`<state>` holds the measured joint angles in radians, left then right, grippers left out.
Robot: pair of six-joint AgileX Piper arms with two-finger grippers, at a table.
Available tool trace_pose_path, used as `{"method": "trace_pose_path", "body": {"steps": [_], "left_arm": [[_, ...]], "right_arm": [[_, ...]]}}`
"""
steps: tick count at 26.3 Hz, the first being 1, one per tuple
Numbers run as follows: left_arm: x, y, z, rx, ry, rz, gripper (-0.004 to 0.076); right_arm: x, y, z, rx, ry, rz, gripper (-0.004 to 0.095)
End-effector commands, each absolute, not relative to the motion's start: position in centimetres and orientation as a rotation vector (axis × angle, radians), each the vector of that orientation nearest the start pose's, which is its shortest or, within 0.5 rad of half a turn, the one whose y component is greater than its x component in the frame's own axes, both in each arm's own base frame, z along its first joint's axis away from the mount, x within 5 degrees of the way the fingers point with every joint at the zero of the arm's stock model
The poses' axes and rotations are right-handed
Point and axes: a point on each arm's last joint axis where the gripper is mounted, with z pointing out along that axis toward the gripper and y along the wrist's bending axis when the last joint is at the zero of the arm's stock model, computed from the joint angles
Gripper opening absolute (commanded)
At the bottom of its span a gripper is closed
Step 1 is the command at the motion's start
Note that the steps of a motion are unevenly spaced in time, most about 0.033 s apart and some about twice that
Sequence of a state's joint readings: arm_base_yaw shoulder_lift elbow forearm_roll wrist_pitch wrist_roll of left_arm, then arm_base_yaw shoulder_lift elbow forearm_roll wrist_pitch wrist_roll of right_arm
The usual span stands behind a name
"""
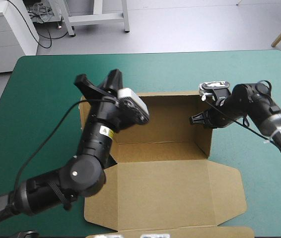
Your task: Fold the box
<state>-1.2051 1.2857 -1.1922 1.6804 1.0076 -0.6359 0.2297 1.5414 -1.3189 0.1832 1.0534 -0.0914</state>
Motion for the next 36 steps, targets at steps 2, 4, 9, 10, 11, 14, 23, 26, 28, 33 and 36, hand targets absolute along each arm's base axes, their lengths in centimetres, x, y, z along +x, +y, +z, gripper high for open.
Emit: {"method": "trace_pose_path", "body": {"steps": [2,4,9,10,11,14,23,26,28,33,36], "left_arm": [[19.1,-14.9,46.0,0.638,1.441,0.538,-0.0008],[21.1,-11.5,45.3,0.532,1.601,0.506,-0.0008],[23.6,-5.4,43.1,0.405,1.911,0.508,-0.0007],[23.8,-4.7,42.8,0.389,1.946,0.493,-0.0008],[23.9,-4.2,42.5,0.374,1.979,0.468,-0.0007],[24.1,-2.4,41.9,0.333,2.062,0.429,-0.0007],[24.0,1.1,41.0,0.217,2.183,0.263,-0.0008],[24.1,2.0,40.8,0.183,2.200,0.258,-0.0008],[24.4,2.8,40.3,0.148,2.233,0.262,-0.0007],[25.5,4.1,38.6,0.075,2.324,0.172,-0.0008],[26.1,4.6,38.0,0.017,2.336,0.055,-0.0008]], "right_arm": [[33.8,9.3,31.8,-0.361,2.766,0.276,0.0000],[35.5,9.7,31.1,-0.352,2.774,0.277,0.0000],[37.5,10.1,30.2,-0.365,2.769,0.261,0.0001],[37.6,10.1,30.1,-0.362,2.772,0.262,0.0001],[37.6,10.1,30.1,-0.362,2.772,0.262,0.0002],[37.7,10.1,30.0,-0.366,2.771,0.249,0.0066],[38.2,9.8,33.6,-0.386,2.694,0.199,0.0461],[38.1,9.6,36.4,-0.371,2.621,0.172,0.0460],[37.4,9.3,38.2,-0.348,2.569,0.173,0.0461],[34.5,8.5,41.6,-0.316,2.487,0.161,0.0461],[33.4,8.0,41.6,-0.316,2.497,0.136,0.0482]]}}
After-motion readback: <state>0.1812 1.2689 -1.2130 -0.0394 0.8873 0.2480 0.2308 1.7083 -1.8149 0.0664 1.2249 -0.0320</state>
